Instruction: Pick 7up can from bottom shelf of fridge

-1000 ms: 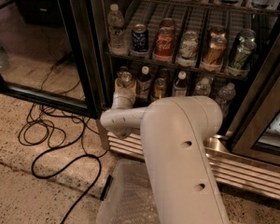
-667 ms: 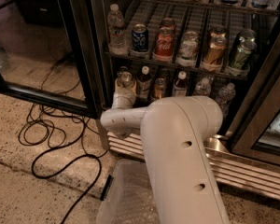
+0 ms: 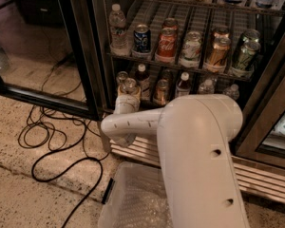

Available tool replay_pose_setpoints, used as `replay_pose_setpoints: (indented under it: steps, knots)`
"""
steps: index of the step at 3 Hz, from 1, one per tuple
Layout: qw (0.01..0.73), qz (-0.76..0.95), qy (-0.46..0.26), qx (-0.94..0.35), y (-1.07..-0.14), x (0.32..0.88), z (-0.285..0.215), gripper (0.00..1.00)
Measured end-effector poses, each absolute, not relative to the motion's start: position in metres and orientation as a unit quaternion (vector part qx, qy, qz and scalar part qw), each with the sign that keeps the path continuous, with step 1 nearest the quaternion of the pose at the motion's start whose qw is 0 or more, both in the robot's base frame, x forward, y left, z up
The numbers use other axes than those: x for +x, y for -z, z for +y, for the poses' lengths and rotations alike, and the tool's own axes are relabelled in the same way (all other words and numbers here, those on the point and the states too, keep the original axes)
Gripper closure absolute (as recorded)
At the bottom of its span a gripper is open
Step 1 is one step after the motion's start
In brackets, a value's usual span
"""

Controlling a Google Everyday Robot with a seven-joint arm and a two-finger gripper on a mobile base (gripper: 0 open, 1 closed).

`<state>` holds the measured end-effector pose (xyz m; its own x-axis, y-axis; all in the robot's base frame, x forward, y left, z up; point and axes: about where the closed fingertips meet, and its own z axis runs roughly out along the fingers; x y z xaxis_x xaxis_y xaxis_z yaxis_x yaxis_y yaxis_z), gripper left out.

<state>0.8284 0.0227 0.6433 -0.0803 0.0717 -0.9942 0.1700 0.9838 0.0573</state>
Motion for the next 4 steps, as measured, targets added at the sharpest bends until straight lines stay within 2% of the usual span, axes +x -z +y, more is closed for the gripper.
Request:
replay_pose_setpoints:
  steps: [4]
  knots:
    - [0.619,0.774,0.041,0.126,-0.621,0.774,0.002,1.00]
